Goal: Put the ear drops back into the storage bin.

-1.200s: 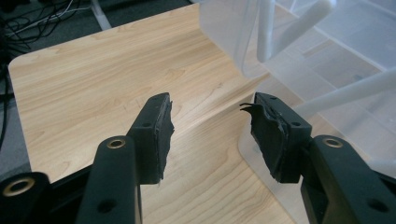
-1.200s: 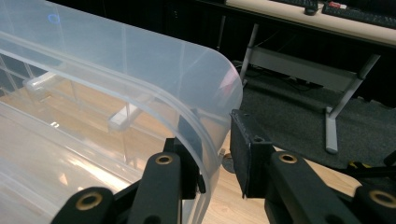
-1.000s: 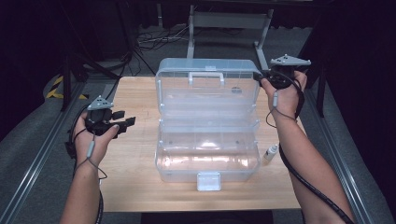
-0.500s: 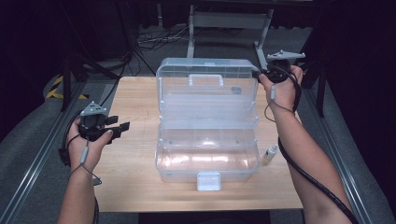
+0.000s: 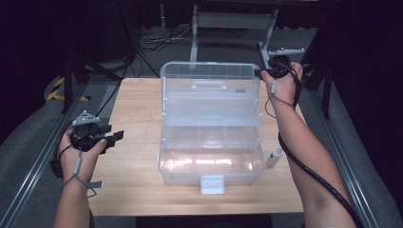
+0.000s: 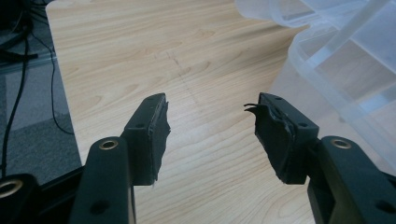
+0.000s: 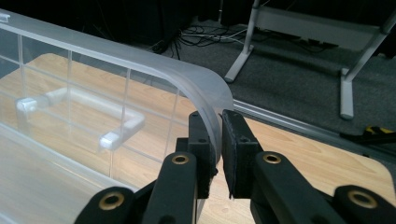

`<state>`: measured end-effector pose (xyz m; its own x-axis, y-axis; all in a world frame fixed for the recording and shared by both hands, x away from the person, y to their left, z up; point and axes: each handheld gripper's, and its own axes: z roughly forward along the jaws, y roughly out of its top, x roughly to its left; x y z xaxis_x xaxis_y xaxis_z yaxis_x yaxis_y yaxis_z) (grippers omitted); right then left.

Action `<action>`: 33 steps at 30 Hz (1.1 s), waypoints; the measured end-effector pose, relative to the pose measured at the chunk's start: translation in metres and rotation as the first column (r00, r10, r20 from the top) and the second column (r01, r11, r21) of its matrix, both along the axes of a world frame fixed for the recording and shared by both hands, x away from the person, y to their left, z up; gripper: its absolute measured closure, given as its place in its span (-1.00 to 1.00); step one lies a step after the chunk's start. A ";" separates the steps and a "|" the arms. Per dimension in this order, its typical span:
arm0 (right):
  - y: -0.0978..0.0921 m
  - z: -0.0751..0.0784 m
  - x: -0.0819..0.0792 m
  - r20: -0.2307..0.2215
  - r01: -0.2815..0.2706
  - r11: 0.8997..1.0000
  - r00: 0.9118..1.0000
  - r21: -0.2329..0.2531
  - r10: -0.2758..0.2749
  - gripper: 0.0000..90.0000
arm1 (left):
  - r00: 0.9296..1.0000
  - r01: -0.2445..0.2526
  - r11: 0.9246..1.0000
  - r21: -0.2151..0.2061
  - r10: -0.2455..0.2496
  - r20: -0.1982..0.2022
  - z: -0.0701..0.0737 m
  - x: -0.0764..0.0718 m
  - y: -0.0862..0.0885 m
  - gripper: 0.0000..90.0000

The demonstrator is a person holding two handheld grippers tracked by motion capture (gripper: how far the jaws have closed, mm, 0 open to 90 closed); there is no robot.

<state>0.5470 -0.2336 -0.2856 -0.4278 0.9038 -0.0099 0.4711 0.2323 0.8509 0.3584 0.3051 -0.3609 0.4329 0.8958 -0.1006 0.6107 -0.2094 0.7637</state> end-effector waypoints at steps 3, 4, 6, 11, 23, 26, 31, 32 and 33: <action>0.001 -0.002 0.006 -0.017 0.002 1.000 1.000 0.000 -0.002 0.86 | 1.000 -0.003 1.000 -0.001 0.003 -0.011 -0.004 0.001 0.002 -0.01; 0.001 -0.003 0.007 -0.019 0.003 1.000 1.000 -0.001 -0.003 0.86 | 1.000 -0.003 1.000 -0.002 0.003 -0.016 -0.005 0.001 0.002 -0.01; 0.001 -0.004 0.010 -0.028 0.007 1.000 1.000 0.001 -0.007 0.86 | 1.000 -0.006 1.000 -0.006 0.005 -0.018 -0.007 0.002 0.002 -0.02; 0.001 -0.009 0.019 -0.056 0.014 1.000 0.998 0.013 -0.014 0.87 | 1.000 0.000 1.000 -0.003 0.000 -0.029 -0.011 0.004 0.002 -0.02; 0.000 -0.022 0.035 -0.102 0.026 0.999 0.995 0.038 -0.022 0.88 | 0.998 0.012 1.000 0.001 -0.011 -0.061 -0.021 0.012 -0.002 -0.04; 0.000 -0.025 0.038 -0.112 0.030 0.999 0.993 0.042 -0.025 0.89 | 0.998 0.013 1.000 0.002 -0.013 -0.065 -0.023 0.013 -0.003 -0.04; 0.000 -0.032 0.045 -0.132 0.037 0.998 0.991 0.054 -0.030 0.89 | 0.997 0.016 1.000 0.001 -0.016 -0.073 -0.026 0.015 -0.003 -0.05; 0.000 -0.033 0.046 -0.138 0.040 0.997 0.990 0.059 -0.031 0.89 | 0.997 0.014 1.000 -0.002 -0.014 -0.075 -0.026 0.015 -0.003 -0.05; 0.000 -0.035 0.048 -0.146 0.041 0.997 0.989 0.061 -0.032 0.89 | 0.997 0.014 1.000 -0.003 -0.014 -0.074 -0.027 0.015 -0.002 -0.05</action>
<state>0.5952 -0.2338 -0.3209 -0.3870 0.9157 0.1080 0.5980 0.1602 0.7853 0.3730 0.3029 -0.3875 0.4364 0.8896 -0.1350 0.6628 -0.2163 0.7169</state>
